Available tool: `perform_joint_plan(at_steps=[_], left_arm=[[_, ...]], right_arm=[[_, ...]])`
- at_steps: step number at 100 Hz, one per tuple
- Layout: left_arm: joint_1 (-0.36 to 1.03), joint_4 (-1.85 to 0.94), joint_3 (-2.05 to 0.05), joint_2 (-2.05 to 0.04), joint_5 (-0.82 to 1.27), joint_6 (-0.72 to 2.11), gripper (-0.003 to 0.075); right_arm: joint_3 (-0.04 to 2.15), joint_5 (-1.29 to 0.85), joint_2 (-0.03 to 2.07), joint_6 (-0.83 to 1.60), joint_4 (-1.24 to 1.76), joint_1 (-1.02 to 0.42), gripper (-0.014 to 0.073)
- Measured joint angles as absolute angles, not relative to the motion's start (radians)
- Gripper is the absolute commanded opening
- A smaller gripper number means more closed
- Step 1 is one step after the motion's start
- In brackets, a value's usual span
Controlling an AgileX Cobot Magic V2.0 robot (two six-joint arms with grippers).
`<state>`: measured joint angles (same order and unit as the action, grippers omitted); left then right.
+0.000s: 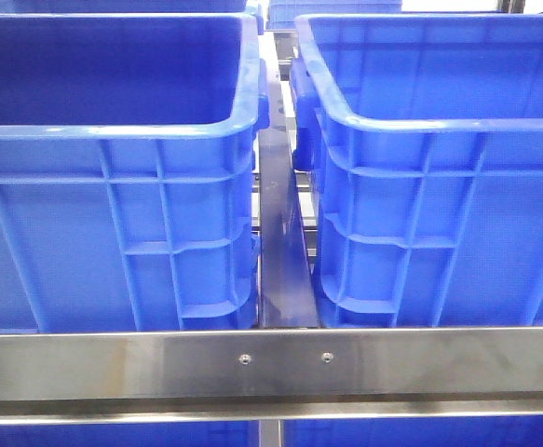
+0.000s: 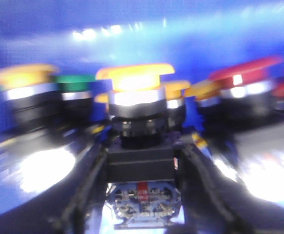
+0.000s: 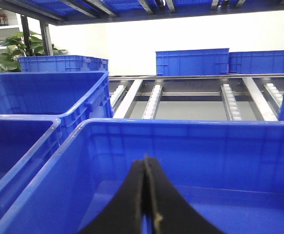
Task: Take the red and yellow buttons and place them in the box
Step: 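Close the left gripper on the yellow button and lift it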
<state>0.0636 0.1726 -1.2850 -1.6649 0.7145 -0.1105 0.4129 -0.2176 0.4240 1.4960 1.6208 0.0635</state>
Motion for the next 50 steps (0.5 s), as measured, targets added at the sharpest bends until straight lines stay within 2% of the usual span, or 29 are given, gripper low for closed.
perform_joint_plan(at_steps=[28, 50], left_arm=[[0.064, 0.142, -1.281, -1.493, 0.822, -0.072, 0.0136], [0.064, 0.0, -1.2, -1.32, 0.835, 0.063, 0.0136]], right_arm=[[0.413, -0.218, 0.424, 1.496, 1.621, 0.064, -0.0068], [0.413, -0.218, 0.424, 1.498, 1.621, 0.064, -0.0068]])
